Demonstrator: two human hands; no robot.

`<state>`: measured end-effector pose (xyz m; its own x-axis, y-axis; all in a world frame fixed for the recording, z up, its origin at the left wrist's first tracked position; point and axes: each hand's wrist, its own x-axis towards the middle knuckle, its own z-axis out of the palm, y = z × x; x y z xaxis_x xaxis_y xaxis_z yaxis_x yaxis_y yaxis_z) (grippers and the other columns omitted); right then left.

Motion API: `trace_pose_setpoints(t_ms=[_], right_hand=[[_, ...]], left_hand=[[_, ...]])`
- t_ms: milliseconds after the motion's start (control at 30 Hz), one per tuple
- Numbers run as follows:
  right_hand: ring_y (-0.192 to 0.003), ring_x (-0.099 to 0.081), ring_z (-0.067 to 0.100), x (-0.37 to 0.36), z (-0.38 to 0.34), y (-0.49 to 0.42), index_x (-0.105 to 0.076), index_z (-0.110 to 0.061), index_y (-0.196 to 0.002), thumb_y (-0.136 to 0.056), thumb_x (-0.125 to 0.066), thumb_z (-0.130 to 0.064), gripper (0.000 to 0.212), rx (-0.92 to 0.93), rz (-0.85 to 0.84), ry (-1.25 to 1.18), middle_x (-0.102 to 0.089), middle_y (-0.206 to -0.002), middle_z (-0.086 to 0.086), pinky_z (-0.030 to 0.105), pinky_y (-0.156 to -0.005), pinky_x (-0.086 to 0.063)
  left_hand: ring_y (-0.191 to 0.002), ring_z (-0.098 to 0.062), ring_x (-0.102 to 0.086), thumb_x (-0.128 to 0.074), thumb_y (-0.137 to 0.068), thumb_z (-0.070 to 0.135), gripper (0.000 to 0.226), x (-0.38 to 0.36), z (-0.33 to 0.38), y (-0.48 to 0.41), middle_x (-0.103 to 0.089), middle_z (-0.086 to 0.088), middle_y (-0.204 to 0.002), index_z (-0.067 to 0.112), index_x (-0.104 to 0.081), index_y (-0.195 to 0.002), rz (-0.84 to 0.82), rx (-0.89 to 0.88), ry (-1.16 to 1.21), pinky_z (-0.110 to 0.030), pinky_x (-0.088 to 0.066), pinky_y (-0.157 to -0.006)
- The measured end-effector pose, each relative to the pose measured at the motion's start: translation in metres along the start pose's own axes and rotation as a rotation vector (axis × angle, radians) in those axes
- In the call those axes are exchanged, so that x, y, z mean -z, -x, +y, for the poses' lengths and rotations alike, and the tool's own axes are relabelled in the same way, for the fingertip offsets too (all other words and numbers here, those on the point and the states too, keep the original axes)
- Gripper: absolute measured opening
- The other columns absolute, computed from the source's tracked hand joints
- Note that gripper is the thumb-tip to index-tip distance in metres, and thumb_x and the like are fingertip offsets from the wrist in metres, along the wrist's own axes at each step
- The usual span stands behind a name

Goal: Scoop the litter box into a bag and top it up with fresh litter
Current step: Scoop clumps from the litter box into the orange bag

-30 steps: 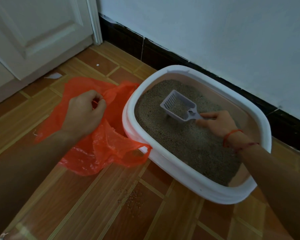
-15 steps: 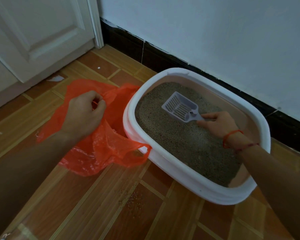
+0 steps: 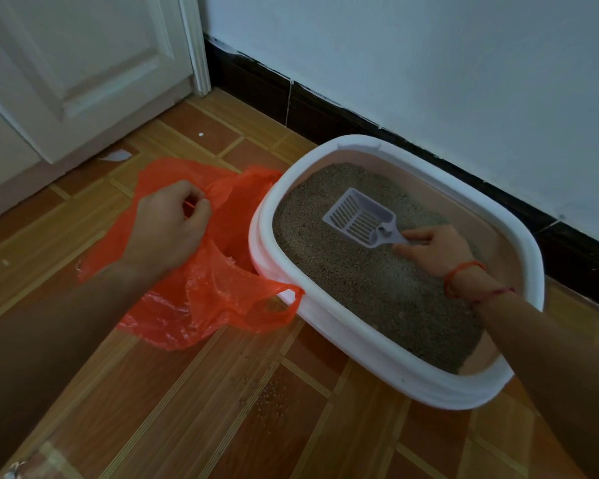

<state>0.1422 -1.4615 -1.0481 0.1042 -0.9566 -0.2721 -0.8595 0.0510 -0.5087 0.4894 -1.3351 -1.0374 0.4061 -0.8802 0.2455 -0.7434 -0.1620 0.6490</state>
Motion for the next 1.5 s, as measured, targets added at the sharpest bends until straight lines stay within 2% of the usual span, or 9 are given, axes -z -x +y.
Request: trace_pose_setpoints(t_ms=[133, 267, 500, 700, 800, 933, 1200, 1367, 1500], right_hand=[[-0.075, -0.061, 0.014, -0.003, -0.001, -0.001, -0.071, -0.02, -0.114, -0.084, -0.073, -0.027, 0.031, -0.007, -0.022, -0.001, -0.068, -0.093, -0.001, 0.025, -0.067, -0.046], [-0.071, -0.059, 0.011, -0.004, -0.003, -0.002, -0.071, -0.019, -0.114, -0.085, -0.072, -0.028, 0.031, -0.015, -0.033, 0.008, -0.066, -0.09, -0.001, 0.025, -0.066, -0.045], [-0.069, -0.059, 0.009, -0.004, -0.013, 0.001, -0.07, -0.019, -0.115, -0.085, -0.072, -0.028, 0.032, 0.009, -0.019, -0.011, -0.066, -0.085, -0.003, 0.026, -0.069, -0.046], [-0.071, -0.061, 0.008, -0.004, -0.031, 0.003, -0.071, -0.02, -0.114, -0.084, -0.072, -0.032, 0.032, 0.081, 0.001, -0.045, -0.067, -0.086, -0.005, 0.024, -0.066, -0.047], [-0.07, -0.061, 0.007, -0.005, -0.047, 0.004, -0.07, -0.019, -0.114, -0.085, -0.071, -0.032, 0.032, 0.135, -0.005, -0.056, -0.067, -0.09, -0.002, 0.024, -0.066, -0.048], [-0.066, -0.058, 0.007, -0.008, -0.07, 0.005, -0.067, -0.018, -0.12, -0.086, -0.07, -0.028, 0.036, 0.187, -0.03, -0.068, -0.065, -0.091, -0.001, 0.018, -0.057, -0.043], [-0.066, -0.057, 0.01, -0.025, -0.129, 0.006, -0.061, -0.009, -0.124, -0.09, -0.065, -0.022, 0.037, 0.321, -0.062, -0.09, -0.063, -0.096, 0.006, 0.019, -0.058, -0.045], [-0.08, -0.059, 0.018, -0.047, -0.167, 0.006, -0.059, -0.005, -0.128, -0.091, -0.065, -0.021, 0.041, 0.41, -0.046, -0.066, -0.066, -0.112, 0.015, 0.029, -0.074, -0.048], [-0.086, -0.058, 0.018, -0.068, -0.19, 0.009, -0.06, -0.006, -0.127, -0.092, -0.062, -0.022, 0.038, 0.447, -0.04, -0.107, -0.065, -0.111, 0.013, 0.03, -0.078, -0.046]], left_hand=[[-0.075, -0.012, -0.058, -0.056, -0.095, 0.016, 0.011, 0.0, 0.0, 0.0, -0.062, 0.006, -0.083, 0.013, -0.064, -0.088, -0.001, 0.01, -0.006, -0.012, -0.038, -0.064], [-0.076, -0.013, -0.059, -0.056, -0.095, 0.017, 0.011, 0.001, -0.001, 0.0, -0.062, 0.005, -0.083, 0.013, -0.064, -0.089, -0.006, 0.013, -0.006, -0.02, -0.04, -0.065], [-0.076, -0.015, -0.06, -0.056, -0.095, 0.018, 0.012, 0.002, -0.003, -0.001, -0.063, 0.004, -0.084, 0.013, -0.064, -0.089, -0.002, 0.012, -0.012, -0.022, -0.042, -0.066], [-0.068, -0.003, -0.055, -0.057, -0.095, 0.016, 0.01, 0.008, -0.003, -0.001, -0.06, 0.008, -0.08, 0.012, -0.065, -0.089, 0.013, 0.011, -0.026, -0.004, -0.037, -0.06], [-0.071, -0.011, -0.056, -0.059, -0.092, 0.015, 0.009, 0.015, -0.007, -0.002, -0.063, 0.004, -0.082, 0.01, -0.066, -0.088, 0.028, 0.005, -0.074, -0.009, -0.034, -0.06], [-0.077, -0.017, -0.06, -0.061, -0.09, 0.013, 0.009, 0.03, -0.015, -0.005, -0.067, 0.0, -0.084, 0.008, -0.069, -0.088, 0.061, 0.02, -0.098, -0.027, -0.041, -0.072], [-0.075, -0.013, -0.059, -0.064, -0.087, 0.012, 0.006, 0.08, -0.035, 0.0, -0.065, 0.002, -0.082, 0.012, -0.07, -0.087, 0.112, 0.03, -0.163, -0.025, -0.04, -0.073], [-0.074, -0.011, -0.056, -0.063, -0.089, 0.013, 0.008, 0.116, -0.054, 0.003, -0.061, 0.004, -0.082, 0.013, -0.071, -0.091, 0.137, 0.093, -0.201, -0.011, -0.034, -0.063], [-0.076, -0.014, -0.057, -0.063, -0.088, 0.012, 0.008, 0.14, -0.065, 0.009, -0.061, 0.003, -0.082, 0.014, -0.07, -0.09, 0.182, 0.115, -0.235, -0.022, -0.037, -0.07]])
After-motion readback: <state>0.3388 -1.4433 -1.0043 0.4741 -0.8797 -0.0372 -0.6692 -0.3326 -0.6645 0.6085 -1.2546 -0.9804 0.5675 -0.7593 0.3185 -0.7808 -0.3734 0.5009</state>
